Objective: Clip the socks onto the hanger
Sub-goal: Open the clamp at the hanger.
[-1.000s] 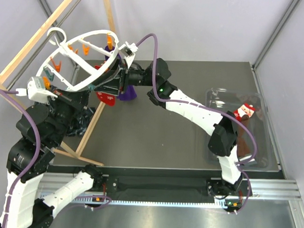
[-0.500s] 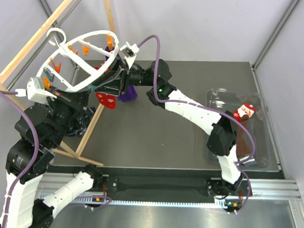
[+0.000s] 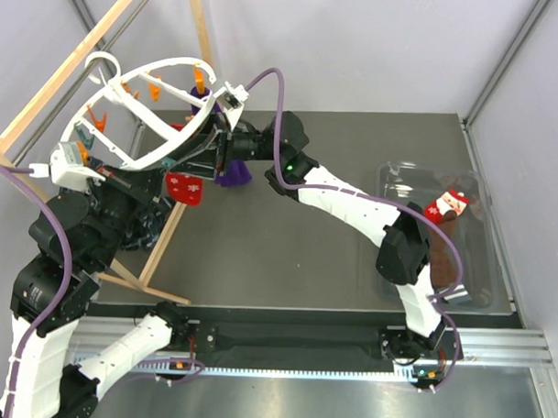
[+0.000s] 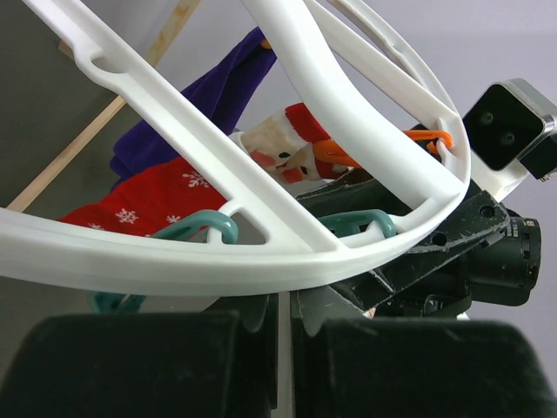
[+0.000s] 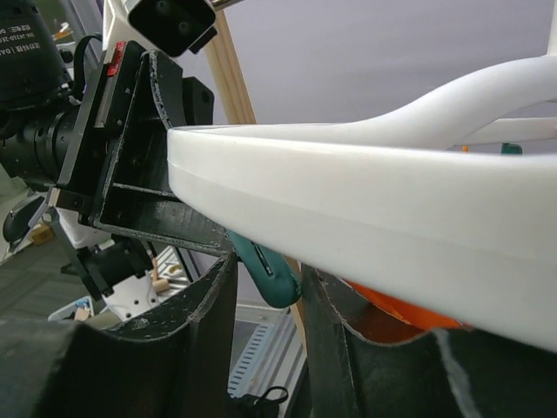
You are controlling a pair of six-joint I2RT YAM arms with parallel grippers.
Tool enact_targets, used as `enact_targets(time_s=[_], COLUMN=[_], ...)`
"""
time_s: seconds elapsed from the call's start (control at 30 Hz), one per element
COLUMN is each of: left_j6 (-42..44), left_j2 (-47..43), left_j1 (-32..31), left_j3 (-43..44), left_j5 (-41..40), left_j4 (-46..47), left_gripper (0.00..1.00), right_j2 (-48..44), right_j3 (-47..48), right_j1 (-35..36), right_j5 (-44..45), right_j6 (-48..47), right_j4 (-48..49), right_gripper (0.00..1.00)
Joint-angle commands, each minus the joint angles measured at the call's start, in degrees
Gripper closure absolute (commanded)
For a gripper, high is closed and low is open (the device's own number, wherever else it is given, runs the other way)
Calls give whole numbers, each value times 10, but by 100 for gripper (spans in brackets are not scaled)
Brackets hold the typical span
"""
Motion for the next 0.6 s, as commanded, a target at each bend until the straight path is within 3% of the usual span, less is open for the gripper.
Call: enact_targets(time_s=[0.0,0.23,0.3,0.33,0.37,0.47,0.57], left_j6=[3,7,7,9,10,19,27], left_j2=[-1,-1,-5,-6,-8,-22,-35], left_j1=[-2,-2,-2,-2,-2,-2,-2], left_j3=[18,14,9,6,-1,-10,-18], left_j5=[28,24,20,19,19,16,8], left_j4=[36,37,38,38,40,45,58], left_gripper=[100,100,87,70,63,43,31], right_j2=[4,-6,-14,-17,-27,-48,-78], right_j3=[17,9,-3,-7,-19,-50,-84], right_j1=[13,12,12,12,12,14,18], right_j5=[2,0,7,11,17,47,87], right_j6=[-16,-11,-8,-7,-7,-7,-16], right_j4=[13,17,23,22,19,3,-20], right_gripper=[67,93,99,100,100,100,100])
